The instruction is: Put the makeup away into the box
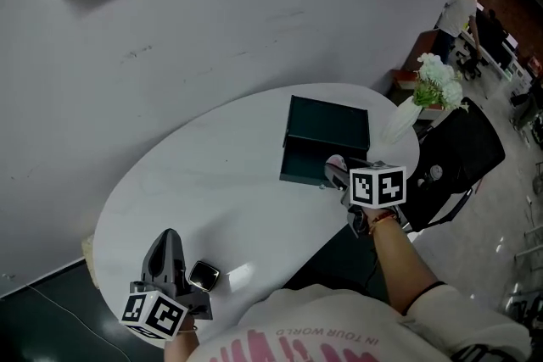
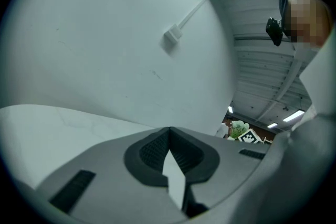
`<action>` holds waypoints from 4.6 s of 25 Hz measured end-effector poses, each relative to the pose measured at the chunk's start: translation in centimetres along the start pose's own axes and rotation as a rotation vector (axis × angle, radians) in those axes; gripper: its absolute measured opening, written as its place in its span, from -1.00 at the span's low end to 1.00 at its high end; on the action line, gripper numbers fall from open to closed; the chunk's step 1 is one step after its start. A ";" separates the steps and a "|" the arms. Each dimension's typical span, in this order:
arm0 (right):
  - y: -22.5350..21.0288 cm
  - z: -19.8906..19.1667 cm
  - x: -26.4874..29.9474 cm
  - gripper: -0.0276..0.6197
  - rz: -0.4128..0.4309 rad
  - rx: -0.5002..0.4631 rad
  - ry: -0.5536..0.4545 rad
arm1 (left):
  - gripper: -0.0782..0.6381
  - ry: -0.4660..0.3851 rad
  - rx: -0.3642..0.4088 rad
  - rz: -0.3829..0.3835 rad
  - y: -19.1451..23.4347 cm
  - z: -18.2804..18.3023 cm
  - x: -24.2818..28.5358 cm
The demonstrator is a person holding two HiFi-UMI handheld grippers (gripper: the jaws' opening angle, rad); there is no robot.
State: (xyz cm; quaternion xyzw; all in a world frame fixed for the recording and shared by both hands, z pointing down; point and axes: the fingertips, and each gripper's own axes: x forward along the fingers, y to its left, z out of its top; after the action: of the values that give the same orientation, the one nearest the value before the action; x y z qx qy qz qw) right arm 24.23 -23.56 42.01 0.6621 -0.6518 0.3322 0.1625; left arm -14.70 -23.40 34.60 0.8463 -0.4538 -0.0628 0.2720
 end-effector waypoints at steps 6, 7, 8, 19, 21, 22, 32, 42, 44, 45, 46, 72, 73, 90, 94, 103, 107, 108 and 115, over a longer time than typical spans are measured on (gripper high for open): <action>0.0 0.1 4.5 -0.20 0.086 -0.173 0.166 | -0.78 0.013 -0.012 0.050 0.2 -0.6 2.1; 0.0 -0.1 5.1 -0.20 0.110 -0.183 0.194 | -0.78 0.006 -0.022 0.058 0.3 -0.6 2.2; 0.0 -0.1 5.7 -0.20 0.134 -0.184 0.214 | -0.78 -0.007 -0.028 0.064 0.4 -0.4 2.4; 1.0 -0.5 10.8 -0.19 0.261 -0.235 0.348 | -0.78 -0.002 0.008 0.148 0.2 -1.4 4.3; 1.8 -1.2 11.7 -0.19 0.268 -0.300 0.376 | -0.78 -0.015 0.004 0.192 0.5 -1.7 4.0; 2.2 -1.6 12.0 -0.19 0.271 -0.342 0.388 | -0.78 -0.027 -0.010 0.211 0.6 -1.8 3.8; 2.9 -3.6 13.3 -0.19 0.276 -0.537 0.486 | -0.78 -0.069 -0.017 0.252 -0.4 -1.4 3.8; 3.0 -3.8 13.6 -0.19 0.289 -0.496 0.506 | -0.78 -0.089 -0.043 0.273 -0.6 -2.2 3.5; 3.0 -3.9 13.6 -0.19 0.286 -0.488 0.509 | -0.78 -0.091 -0.045 0.276 -0.6 -2.2 3.3; 3.0 -3.9 13.6 -0.19 0.285 -0.488 0.510 | -0.78 -0.093 -0.044 0.278 -0.7 -2.2 3.3; 2.9 -3.9 13.6 -0.19 0.283 -0.487 0.511 | -0.78 -0.095 -0.044 0.279 -0.7 -2.2 3.2; 10.0 2.2 8.9 -0.13 0.325 -0.528 0.296 | -0.78 -0.164 -0.046 0.311 1.4 0.1 -3.4; 11.7 2.0 8.5 -0.13 0.350 -0.543 0.288 | -0.78 -0.166 -0.047 0.317 1.7 0.1 -4.2; 35.1 -18.8 3.4 0.05 0.694 -0.780 0.512 | -0.78 -0.217 -0.073 0.459 7.7 -0.8 -21.5; 36.9 -21.7 3.1 0.20 0.692 -0.793 0.531 | -0.78 -0.214 -0.071 0.453 8.4 -1.1 -23.5; 37.3 -24.6 3.8 0.33 0.581 -0.875 0.505 | -0.78 -0.209 -0.069 0.440 9.4 -1.4 -26.3; 37.1 -25.0 4.2 0.20 0.535 -0.887 0.472 | -0.78 -0.202 -0.065 0.427 9.7 -1.4 -26.8; 37.0 -24.9 4.3 0.16 0.521 -0.888 0.463 | -0.78 -0.200 -0.064 0.422 9.7 -1.5 -26.8; 36.2 -24.6 3.5 0.14 0.493 -0.765 0.455 | -0.78 -0.166 -0.051 0.337 9.5 -1.3 -25.0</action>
State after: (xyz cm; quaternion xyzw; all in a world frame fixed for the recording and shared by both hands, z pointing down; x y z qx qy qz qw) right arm -16.74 -13.75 54.27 0.2926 -0.8118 0.2338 0.4481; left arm -35.70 -6.99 37.10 0.7431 -0.6083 -0.0976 0.2615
